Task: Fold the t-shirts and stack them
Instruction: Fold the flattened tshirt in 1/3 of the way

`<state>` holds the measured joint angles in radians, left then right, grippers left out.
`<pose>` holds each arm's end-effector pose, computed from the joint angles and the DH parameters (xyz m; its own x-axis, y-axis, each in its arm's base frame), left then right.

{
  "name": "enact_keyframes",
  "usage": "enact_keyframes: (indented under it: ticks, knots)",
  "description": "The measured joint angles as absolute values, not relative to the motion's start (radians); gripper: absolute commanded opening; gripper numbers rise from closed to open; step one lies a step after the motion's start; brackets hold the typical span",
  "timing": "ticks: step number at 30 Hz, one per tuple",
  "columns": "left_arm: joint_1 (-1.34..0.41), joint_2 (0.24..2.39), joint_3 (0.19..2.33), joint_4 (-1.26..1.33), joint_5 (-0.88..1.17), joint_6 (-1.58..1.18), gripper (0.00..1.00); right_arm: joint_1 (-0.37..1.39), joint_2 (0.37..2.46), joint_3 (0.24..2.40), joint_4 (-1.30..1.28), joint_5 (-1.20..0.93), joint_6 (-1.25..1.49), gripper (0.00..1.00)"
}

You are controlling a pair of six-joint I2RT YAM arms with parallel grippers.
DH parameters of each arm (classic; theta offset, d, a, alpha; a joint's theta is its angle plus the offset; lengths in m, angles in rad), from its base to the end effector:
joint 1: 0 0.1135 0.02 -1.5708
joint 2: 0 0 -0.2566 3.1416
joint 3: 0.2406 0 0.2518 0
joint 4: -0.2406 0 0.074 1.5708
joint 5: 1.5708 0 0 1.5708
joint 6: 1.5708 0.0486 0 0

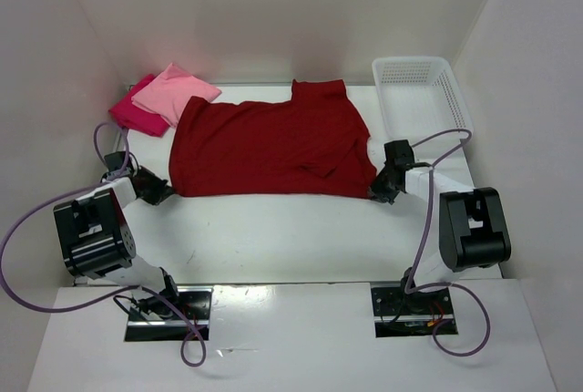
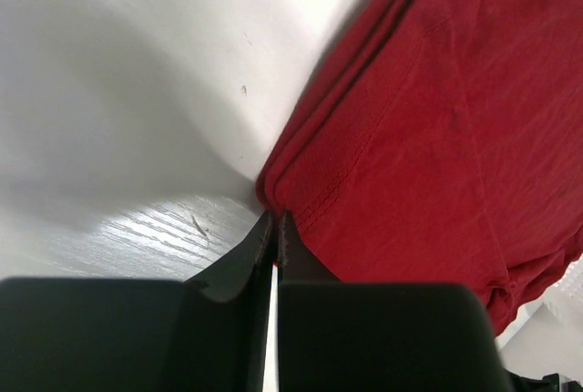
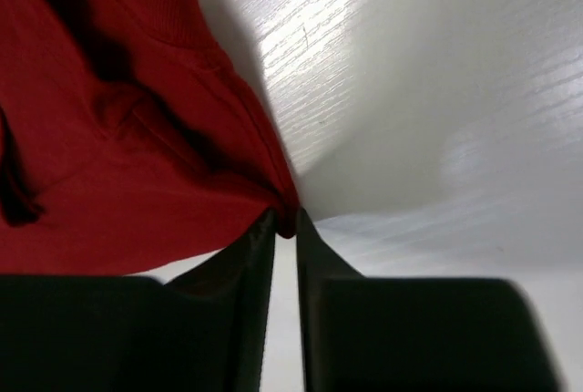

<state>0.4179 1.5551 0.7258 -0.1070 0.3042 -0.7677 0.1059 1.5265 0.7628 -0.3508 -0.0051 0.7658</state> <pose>0.2771 0.1071 0.1333 -0.3734 -0.8908 -0.2590 -0.6730 0.4523 -0.5852 0.2792 0.0299 0.1340 -0.7183 0.6207 -0.3144 0.5409 0.7824 0.3087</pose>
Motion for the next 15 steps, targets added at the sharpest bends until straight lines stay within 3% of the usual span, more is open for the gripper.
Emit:
enact_keyframes:
  ticks: [1, 2, 8, 15]
  knots:
    - [0.417, 1.555, 0.726, -0.106, 0.307, -0.767, 0.02, 0.106, 1.531, 0.764, -0.35, -0.001, 0.771, 0.02]
    - [0.416, 1.555, 0.726, -0.105, 0.308, -0.768, 0.02, 0.106, 1.533, 0.765, -0.349, 0.005, 0.774, 0.0]
    - [0.415, 1.554, 0.723, -0.112, 0.303, -0.767, 0.0, 0.037, 1.491, 0.759, -0.383, -0.001, 0.793, 0.0]
    - [0.409, 1.507, 0.688, -0.162, 0.297, -0.771, 0.0, -0.118, 1.235, 0.715, -0.533, -0.118, 0.832, 0.0]
